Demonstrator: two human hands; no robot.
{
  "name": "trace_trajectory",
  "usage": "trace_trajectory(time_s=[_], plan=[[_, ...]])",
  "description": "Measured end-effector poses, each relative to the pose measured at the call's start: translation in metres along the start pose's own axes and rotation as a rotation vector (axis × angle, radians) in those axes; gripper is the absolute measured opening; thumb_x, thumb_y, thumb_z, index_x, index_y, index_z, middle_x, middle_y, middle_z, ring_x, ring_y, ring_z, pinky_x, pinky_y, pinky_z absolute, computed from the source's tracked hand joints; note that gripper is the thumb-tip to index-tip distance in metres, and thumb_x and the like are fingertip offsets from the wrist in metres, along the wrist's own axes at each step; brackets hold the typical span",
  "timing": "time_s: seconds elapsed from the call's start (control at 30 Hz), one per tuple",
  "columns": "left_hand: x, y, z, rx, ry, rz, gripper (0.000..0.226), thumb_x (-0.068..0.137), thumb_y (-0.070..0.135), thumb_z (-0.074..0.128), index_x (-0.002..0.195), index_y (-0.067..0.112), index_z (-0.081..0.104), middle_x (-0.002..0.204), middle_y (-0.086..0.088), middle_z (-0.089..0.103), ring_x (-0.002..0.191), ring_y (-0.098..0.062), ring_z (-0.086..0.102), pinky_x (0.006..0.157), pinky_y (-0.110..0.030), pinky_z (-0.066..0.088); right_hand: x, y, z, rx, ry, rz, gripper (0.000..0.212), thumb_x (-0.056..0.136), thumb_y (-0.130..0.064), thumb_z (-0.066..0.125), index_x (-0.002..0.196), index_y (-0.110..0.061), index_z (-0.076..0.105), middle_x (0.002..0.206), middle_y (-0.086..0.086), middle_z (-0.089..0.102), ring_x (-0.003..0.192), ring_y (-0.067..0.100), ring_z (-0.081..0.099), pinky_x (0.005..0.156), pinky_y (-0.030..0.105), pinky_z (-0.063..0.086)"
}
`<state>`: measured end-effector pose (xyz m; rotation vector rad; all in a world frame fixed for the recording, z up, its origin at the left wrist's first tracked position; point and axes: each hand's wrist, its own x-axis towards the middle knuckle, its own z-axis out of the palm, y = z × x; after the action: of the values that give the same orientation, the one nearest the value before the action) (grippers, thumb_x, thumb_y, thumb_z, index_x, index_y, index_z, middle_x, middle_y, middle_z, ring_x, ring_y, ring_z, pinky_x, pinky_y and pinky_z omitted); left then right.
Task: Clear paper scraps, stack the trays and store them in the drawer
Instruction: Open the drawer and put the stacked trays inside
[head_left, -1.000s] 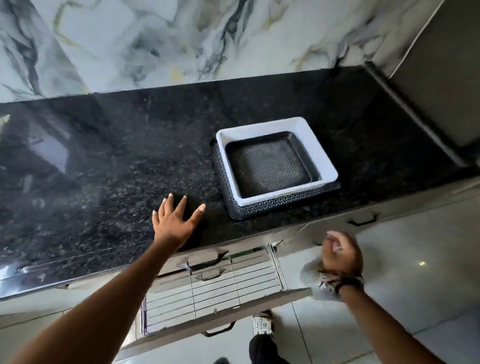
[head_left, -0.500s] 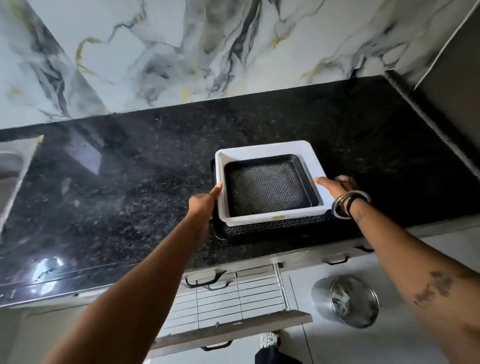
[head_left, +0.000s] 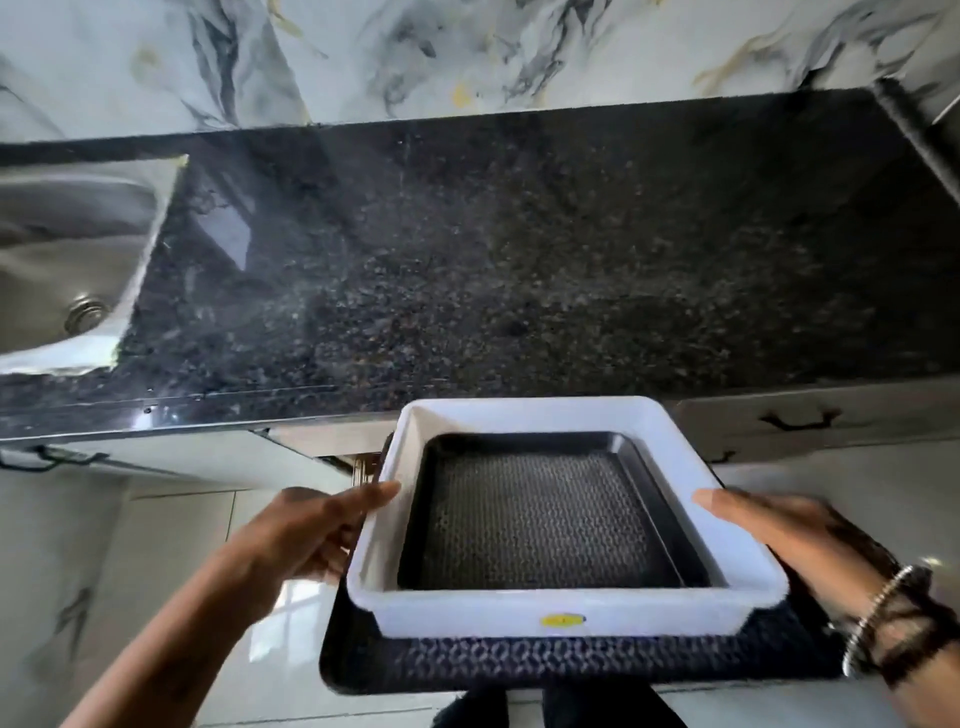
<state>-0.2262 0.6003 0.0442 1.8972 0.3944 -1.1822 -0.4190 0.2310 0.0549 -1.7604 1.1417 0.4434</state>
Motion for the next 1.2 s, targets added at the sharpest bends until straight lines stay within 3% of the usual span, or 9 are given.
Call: trace_trajectory(time_s=[0.1, 0.2, 0.27, 0.37, 0.6, 0.8, 0.9, 1.0, 1.2], plan=[[0.017, -0.050, -0.005, 0.006, -0.075, -0.176, 0.090, 0.039, 0.062, 0.086, 0.093, -0.009, 0.073, 0.075, -0.021, 0.070, 0.061, -0.025, 0.061, 0.054, -0.027, 0.054, 0.006, 0.029, 0.037, 0.012, -0.093, 0.111, 0.075, 0.042, -0.072, 0.078, 0.098, -0.022, 0.074, 0.090, 0.005, 0.077, 0.091, 0.025, 0.070, 0.100, 0.050, 0.049], [0.070, -0.076, -0.003, -0.015, -0.064, -0.246, 0.096, 0.037, 0.061, 0.087, 0.100, -0.010, 0.071, 0.073, -0.016, 0.064, 0.056, -0.023, 0.057, 0.049, -0.023, 0.048, 0.045, 0.038, 0.080, 0.015, -0.082, 0.185, 0.054, 0.048, -0.060, 0.081, 0.072, -0.012, 0.075, 0.071, -0.001, 0.073, 0.068, 0.019, 0.064, 0.100, 0.049, 0.045], [0.110, -0.081, -0.002, -0.029, -0.041, -0.246, 0.085, 0.040, 0.058, 0.085, 0.092, -0.007, 0.074, 0.072, -0.016, 0.064, 0.053, -0.023, 0.054, 0.048, -0.023, 0.044, 0.082, 0.038, 0.106, -0.007, -0.060, 0.224, 0.061, 0.051, -0.062, 0.078, 0.083, -0.010, 0.075, 0.091, 0.005, 0.074, 0.075, 0.018, 0.064, 0.089, 0.042, 0.050], [0.175, -0.082, -0.002, -0.066, -0.014, -0.240, 0.067, 0.057, 0.051, 0.080, 0.091, -0.007, 0.072, 0.070, -0.016, 0.060, 0.048, -0.023, 0.050, 0.046, -0.024, 0.039, 0.145, 0.038, 0.139, 0.049, -0.068, 0.281, 0.070, 0.048, -0.063, 0.077, 0.093, -0.010, 0.068, 0.090, 0.008, 0.069, 0.071, 0.018, 0.063, 0.062, 0.029, 0.048], [0.285, -0.082, 0.016, -0.096, -0.011, -0.214, 0.022, 0.087, 0.021, 0.064, 0.094, 0.000, 0.066, 0.070, -0.014, 0.050, 0.051, -0.021, 0.042, 0.044, -0.024, 0.034, 0.272, 0.046, 0.193, 0.115, -0.165, 0.268, 0.073, 0.071, -0.045, 0.075, 0.128, -0.006, 0.054, 0.140, 0.013, 0.052, 0.126, 0.027, 0.049, 0.093, 0.030, 0.034], [0.351, -0.091, 0.028, -0.161, 0.047, -0.059, 0.021, 0.091, 0.014, 0.058, 0.111, 0.009, 0.060, 0.082, -0.007, 0.061, 0.070, -0.020, 0.053, 0.065, -0.028, 0.042, 0.348, 0.069, 0.220, 0.075, -0.175, 0.268, 0.063, 0.066, -0.042, 0.081, 0.116, -0.008, 0.064, 0.130, 0.013, 0.060, 0.119, 0.028, 0.055, 0.101, 0.035, 0.043], [0.382, -0.106, 0.031, -0.174, 0.022, -0.007, 0.021, 0.095, 0.009, 0.051, 0.113, 0.007, 0.062, 0.086, -0.002, 0.062, 0.071, -0.016, 0.054, 0.063, -0.027, 0.041, 0.377, 0.084, 0.232, 0.023, -0.163, 0.245, 0.066, 0.063, -0.045, 0.082, 0.113, -0.007, 0.065, 0.113, 0.011, 0.064, 0.101, 0.025, 0.059, 0.085, 0.031, 0.044], [0.403, -0.123, 0.036, -0.185, -0.001, -0.029, 0.019, 0.094, 0.005, 0.048, 0.091, 0.013, 0.066, 0.090, -0.002, 0.063, 0.079, -0.019, 0.055, 0.075, -0.033, 0.042, 0.397, 0.098, 0.242, 0.006, -0.154, 0.242, 0.047, 0.058, -0.044, 0.084, 0.089, -0.012, 0.068, 0.094, 0.007, 0.060, 0.081, 0.021, 0.057, 0.073, 0.029, 0.043], [0.432, -0.146, 0.055, -0.118, 0.056, -0.100, 0.009, 0.090, 0.011, 0.058, 0.086, 0.015, 0.065, 0.092, -0.005, 0.066, 0.096, -0.023, 0.055, 0.089, -0.040, 0.038, 0.418, 0.127, 0.258, -0.099, -0.152, 0.264, 0.075, 0.063, -0.033, 0.084, 0.125, -0.006, 0.053, 0.128, 0.012, 0.059, 0.113, 0.027, 0.057, 0.094, 0.031, 0.044]])
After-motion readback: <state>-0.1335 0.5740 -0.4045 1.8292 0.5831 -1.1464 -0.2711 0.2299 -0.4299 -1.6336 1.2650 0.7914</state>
